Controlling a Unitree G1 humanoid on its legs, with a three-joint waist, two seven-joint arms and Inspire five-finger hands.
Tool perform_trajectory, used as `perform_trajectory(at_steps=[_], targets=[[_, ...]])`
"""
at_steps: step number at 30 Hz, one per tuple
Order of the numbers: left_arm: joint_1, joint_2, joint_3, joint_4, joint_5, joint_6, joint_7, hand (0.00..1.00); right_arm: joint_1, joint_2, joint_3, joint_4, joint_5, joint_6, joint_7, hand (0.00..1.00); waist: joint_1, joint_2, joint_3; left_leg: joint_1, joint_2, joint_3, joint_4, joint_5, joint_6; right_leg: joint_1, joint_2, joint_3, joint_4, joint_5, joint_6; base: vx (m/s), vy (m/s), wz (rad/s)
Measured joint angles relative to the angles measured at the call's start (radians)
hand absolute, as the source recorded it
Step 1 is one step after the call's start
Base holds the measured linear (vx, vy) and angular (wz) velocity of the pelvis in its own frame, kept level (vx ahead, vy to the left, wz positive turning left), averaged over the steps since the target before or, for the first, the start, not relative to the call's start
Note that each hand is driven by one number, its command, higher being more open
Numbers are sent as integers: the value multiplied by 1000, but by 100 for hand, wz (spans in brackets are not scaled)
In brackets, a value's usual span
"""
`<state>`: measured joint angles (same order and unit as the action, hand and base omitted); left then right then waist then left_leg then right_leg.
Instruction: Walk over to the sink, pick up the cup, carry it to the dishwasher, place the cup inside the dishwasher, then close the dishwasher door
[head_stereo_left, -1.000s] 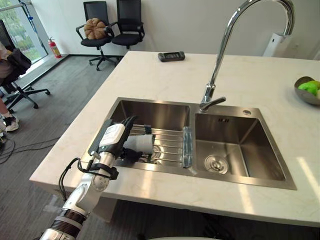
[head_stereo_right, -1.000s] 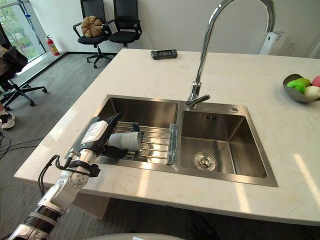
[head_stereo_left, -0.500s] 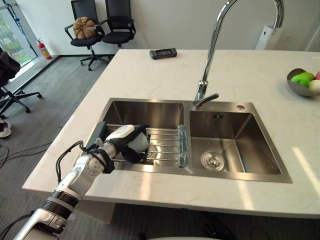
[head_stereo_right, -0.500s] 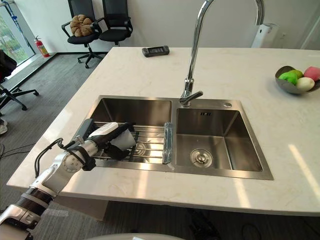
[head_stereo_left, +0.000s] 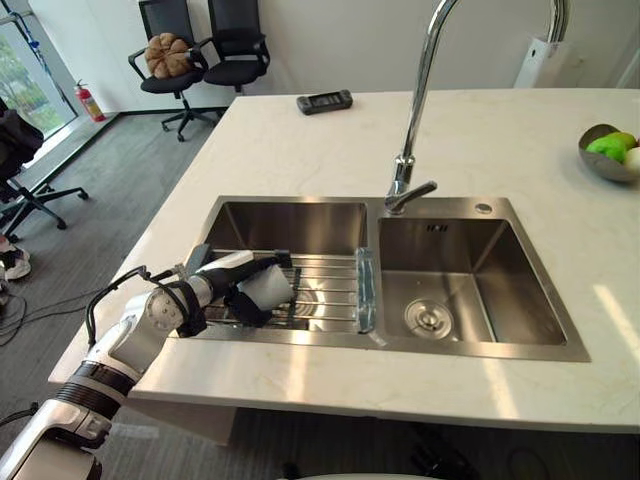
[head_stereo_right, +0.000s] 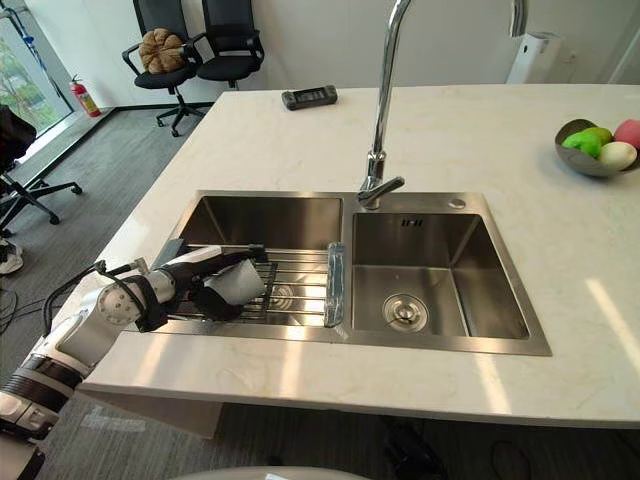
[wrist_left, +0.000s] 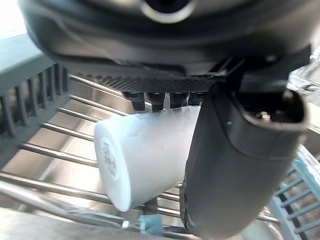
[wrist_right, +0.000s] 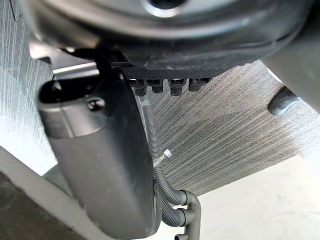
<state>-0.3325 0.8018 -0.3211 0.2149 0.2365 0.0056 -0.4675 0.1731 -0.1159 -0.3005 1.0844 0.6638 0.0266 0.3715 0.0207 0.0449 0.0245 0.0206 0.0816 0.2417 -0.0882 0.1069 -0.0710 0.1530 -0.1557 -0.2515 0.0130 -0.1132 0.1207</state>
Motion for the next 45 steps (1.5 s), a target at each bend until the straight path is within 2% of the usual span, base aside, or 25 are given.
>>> perform_trajectory(at_steps=[5,13,16,25,26,31,38,42,45], targets=[[0,-30,47,34,3,3,7,100,3,0,-3,0,0,0,0,100,8,0,0,-4,-3,-7,0,0,0,1,2,-9,0,0,0,0,0,3],[-5,-112,52,58,60,2,10,100,3,0,0,0,2,0,-1,100,6,-1,0,-3,-3,-9,-4,1,1,2,1,-13,1,0,0,0,0,1],[-9,-119,49,72,79,2,12,100,-2,1,2,0,2,0,-2,100,-7,-3,1,-2,1,-6,-5,1,1,2,1,-12,1,0,0,0,0,0],[-15,-162,28,107,100,19,32,100,-4,5,2,0,1,0,-3,100,-12,-11,5,7,4,15,-5,-2,-2,2,0,3,1,0,0,-3,-2,-5],[-18,-164,26,112,100,24,31,0,-4,5,1,0,1,0,-3,100,-13,-12,5,8,5,16,-5,-2,-2,1,0,4,1,0,0,0,0,0],[-44,-187,31,159,149,26,32,0,-4,7,0,2,1,0,-3,100,-13,-17,3,13,6,23,-5,-5,-1,1,-1,11,1,1,0,-9,-5,-4],[-76,-188,36,212,230,-24,54,0,-6,10,-8,2,0,0,-3,100,-22,-22,-2,24,3,49,-5,-17,0,1,-4,28,-3,3,4,5,-1,-10],[-75,-186,-1,221,231,-62,118,0,-8,10,-8,3,0,0,-3,100,-10,-22,-2,23,2,44,-5,-17,0,2,-6,21,-3,3,4,-1,-6,3],[-51,-184,-26,213,228,-81,207,0,-11,12,-8,3,0,0,-3,100,-10,-23,-1,17,-1,27,-5,-14,3,4,-11,-1,-3,5,7,-14,-5,12]])
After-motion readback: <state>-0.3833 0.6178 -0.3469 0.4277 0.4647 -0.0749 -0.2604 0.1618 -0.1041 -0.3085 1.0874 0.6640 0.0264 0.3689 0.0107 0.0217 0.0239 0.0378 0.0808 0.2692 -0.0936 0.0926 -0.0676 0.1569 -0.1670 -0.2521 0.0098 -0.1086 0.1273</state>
